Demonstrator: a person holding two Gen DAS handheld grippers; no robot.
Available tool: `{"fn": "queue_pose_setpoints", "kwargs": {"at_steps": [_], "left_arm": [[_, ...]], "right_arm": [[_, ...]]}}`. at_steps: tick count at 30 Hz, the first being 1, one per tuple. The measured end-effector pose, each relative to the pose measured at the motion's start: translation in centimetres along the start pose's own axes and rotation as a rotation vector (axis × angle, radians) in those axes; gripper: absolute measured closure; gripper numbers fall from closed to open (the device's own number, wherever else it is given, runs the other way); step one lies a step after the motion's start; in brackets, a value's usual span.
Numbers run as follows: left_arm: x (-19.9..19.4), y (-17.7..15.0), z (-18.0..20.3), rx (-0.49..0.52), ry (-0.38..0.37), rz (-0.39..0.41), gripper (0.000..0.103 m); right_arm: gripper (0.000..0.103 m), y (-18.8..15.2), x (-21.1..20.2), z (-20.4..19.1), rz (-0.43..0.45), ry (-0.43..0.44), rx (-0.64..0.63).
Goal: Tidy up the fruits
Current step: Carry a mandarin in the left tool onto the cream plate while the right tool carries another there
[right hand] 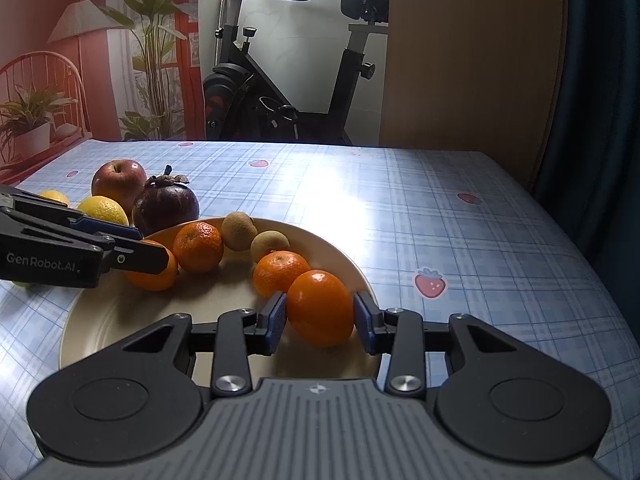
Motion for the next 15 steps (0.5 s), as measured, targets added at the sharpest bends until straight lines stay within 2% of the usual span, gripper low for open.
{"fn": "queue_pose_setpoints", "kwargs": {"at_steps": [15], "left_arm": [[-2.6, 0.7, -1.5, -0.060, -0.023, 0.038, 0.066]], "right_arm": [[0.061, 1.5, -1.8, -0.6, 0.018, 0.021, 0.007]]}}
Point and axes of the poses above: each gripper's, at about its wrist camera, not at the fingertips, and x roughly the way its jaws point, z to its right, y to its top, the point moved 3 cm from there along x, roughly the way its jaws point, and after that the axes turned 1 degree about -x, right-handed, at the moved point
